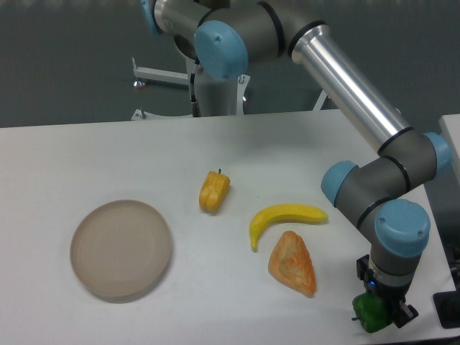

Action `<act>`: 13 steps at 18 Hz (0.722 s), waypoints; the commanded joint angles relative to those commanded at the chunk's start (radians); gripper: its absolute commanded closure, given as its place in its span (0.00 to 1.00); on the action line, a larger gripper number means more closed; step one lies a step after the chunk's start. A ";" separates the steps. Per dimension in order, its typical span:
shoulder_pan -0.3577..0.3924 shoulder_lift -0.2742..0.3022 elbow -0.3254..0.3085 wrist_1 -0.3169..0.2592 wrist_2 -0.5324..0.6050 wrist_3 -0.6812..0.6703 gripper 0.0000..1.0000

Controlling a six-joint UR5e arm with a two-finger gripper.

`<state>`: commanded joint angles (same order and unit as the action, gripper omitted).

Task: Place the green pepper on the plate
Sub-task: 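Hold the green pepper in the gripper and begin lifting it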

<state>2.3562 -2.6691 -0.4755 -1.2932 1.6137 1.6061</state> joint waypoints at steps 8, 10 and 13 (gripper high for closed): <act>-0.009 0.018 -0.018 0.002 -0.008 -0.043 0.74; -0.011 0.047 -0.053 0.000 -0.014 -0.061 0.74; -0.017 0.092 -0.103 -0.006 -0.035 -0.119 0.74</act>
<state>2.3394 -2.5773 -0.5781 -1.2992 1.5785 1.4867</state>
